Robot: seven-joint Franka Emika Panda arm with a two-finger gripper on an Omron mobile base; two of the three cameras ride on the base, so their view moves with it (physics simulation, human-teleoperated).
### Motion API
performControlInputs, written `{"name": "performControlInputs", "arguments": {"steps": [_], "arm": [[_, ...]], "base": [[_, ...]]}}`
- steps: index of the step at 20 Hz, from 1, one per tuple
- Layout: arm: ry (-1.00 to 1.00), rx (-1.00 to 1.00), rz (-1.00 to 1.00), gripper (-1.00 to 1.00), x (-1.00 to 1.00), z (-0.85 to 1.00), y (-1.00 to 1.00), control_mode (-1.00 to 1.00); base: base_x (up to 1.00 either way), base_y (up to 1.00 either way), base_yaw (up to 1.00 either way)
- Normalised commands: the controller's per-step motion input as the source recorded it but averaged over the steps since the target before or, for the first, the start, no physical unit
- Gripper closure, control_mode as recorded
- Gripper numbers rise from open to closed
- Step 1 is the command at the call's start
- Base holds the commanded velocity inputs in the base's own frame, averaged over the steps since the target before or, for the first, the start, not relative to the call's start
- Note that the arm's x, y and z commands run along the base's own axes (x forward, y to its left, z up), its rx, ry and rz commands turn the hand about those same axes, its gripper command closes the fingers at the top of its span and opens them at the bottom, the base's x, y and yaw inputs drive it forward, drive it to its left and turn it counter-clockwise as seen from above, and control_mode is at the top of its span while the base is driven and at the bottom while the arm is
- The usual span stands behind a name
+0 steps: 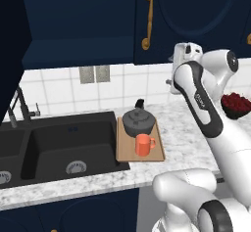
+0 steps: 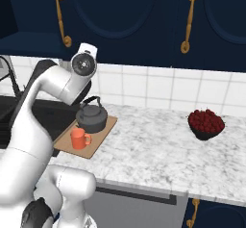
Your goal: Pick the kettle from the counter and place it on the tray. Then pick the mug from the cabinet and place it on the tray. Then close the cabinet doors.
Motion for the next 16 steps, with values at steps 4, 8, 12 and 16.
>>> {"name": "performControlInputs", "arguments": {"steps": [4,8,12,16], "arm": [[-0.03,0.0,0.0,-1.0,-0.92,0.06,-0.13,-1.0],[-0.08,0.0,0.0,-1.0,-0.91,0.04,0.12,-1.0],[-0.01,-0.03,0.0,-1.0,-0.74,0.0,0.31,-1.0],[0.0,-0.05,0.0,-1.0,-0.58,-0.03,0.34,-1.0]], "base": [[0.0,0.0,0.0],[0.0,0.0,0.0],[0.0,0.0,0.0],[0.0,0.0,0.0]]}}
